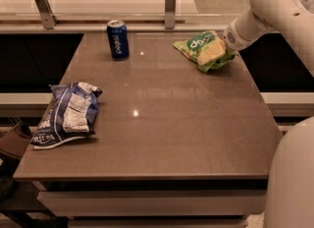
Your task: Move green rice chip bag near blue chip bag
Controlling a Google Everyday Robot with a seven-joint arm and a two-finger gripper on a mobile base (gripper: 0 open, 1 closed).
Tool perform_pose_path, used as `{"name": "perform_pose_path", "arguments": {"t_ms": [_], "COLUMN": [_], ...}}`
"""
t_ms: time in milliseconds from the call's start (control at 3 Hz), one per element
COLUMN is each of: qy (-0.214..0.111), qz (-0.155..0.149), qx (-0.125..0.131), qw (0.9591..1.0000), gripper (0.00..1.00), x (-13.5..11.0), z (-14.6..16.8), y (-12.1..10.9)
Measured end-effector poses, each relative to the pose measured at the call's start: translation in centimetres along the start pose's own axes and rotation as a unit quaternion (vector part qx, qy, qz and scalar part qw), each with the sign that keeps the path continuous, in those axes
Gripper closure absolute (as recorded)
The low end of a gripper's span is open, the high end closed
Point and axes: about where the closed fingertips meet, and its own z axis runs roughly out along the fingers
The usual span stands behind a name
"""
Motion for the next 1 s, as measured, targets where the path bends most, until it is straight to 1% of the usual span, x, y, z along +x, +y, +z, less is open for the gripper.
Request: {"name": "perform_pose_path", "arguments": {"t_ms": [667,1000], "qy": [0.002,0.003], "qz": [0.000,-0.001], "qx": [-0.002,-0.003], "qw": [1.0000,1.0000], "gripper": [0.87,1.00], "x": [-0.04,-0.03], "z": [0.13,0.30], "y": [0.10,0.19]}}
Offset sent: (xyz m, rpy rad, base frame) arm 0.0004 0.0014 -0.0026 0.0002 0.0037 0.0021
